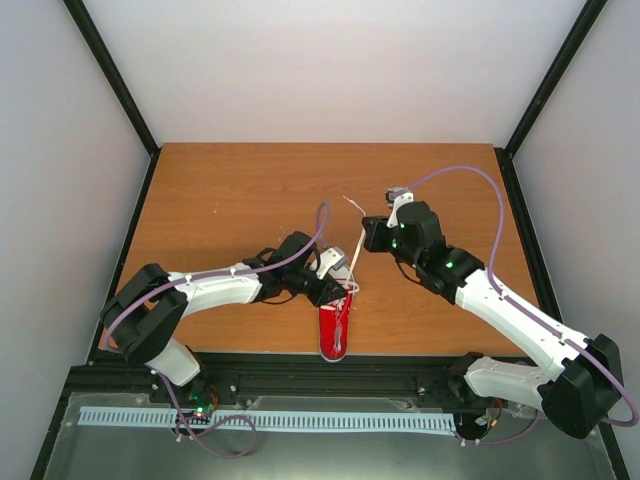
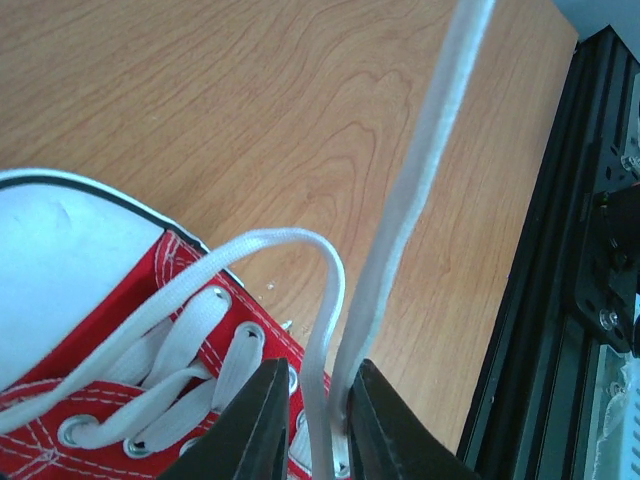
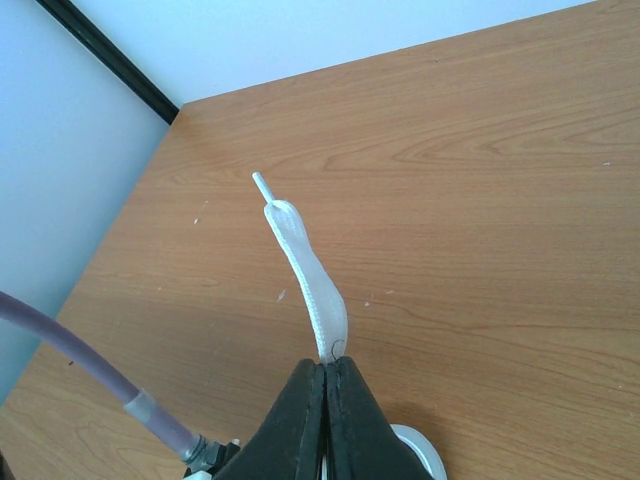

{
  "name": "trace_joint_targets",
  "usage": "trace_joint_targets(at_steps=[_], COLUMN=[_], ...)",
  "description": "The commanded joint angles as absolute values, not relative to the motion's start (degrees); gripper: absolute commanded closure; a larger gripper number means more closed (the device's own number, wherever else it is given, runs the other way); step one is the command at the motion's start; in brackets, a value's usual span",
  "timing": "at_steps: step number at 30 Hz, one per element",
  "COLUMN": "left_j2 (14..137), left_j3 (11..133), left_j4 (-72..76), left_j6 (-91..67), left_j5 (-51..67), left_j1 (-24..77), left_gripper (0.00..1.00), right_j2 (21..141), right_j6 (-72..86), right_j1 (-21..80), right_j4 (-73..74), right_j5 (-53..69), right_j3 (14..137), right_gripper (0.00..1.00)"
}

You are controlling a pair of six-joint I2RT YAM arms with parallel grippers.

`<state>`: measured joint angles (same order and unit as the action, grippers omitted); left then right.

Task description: Tie the shoes

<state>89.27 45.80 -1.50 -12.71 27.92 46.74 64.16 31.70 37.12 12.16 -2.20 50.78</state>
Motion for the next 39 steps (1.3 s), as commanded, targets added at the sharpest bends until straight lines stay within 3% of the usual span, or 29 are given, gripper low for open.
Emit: trace_joint_targets(at_steps=[1,7,9,13,24,28,32,35,39], left_j2=[87.96,87.79,87.62,86.73,82.89,82.46,82.0,81.67,81.04], left_j3=[45.18,44.39,44.09,42.84,37.6,37.18,36.84,36.91,36.83], left_j4=[-1.16,-1.5,-1.1,1.88,9.14,10.36,10.72,10.57,10.99], left_j6=[-13.08,-13.26,-13.46,-15.35,-19.69,-21.11,-22.58,-23.68,-25.04], left_j5=[29.05,29.17,29.51,32.04,31.32,30.58,29.27,28.36,27.87], left_j1=[47.37,47.37,47.33,47.37,47.33,47.37,47.37,47.37,47.37], left_gripper=[0.81,0.76,0.8,0.99,0.99,0.99,0.99,0.99,0.99], right_j2=[64.63,65.03,65.23,66.08,81.16,86.43,81.89,77.34,73.92], right_j6=[30.48,30.08,30.04,29.64,29.95,30.55,26.96,24.1,23.93], right_j1=[37.48,37.53,37.5,37.49,37.44,34.78,29.93,27.28,26.94], right_j4=[11.2,11.18,11.18,10.75,7.25,4.48,-0.89,-5.34,-14.77], right_j5=[-1.88,-1.83,-1.64,-0.96,11.5,17.94,24.01,32.89,48.86], right_j3=[53.02,53.74,53.83,54.03,56.4,55.89,49.99,45.67,39.28], right_gripper=[0.97,0.97,0.97,0.97,0.96,0.56,0.28,0.19,0.13])
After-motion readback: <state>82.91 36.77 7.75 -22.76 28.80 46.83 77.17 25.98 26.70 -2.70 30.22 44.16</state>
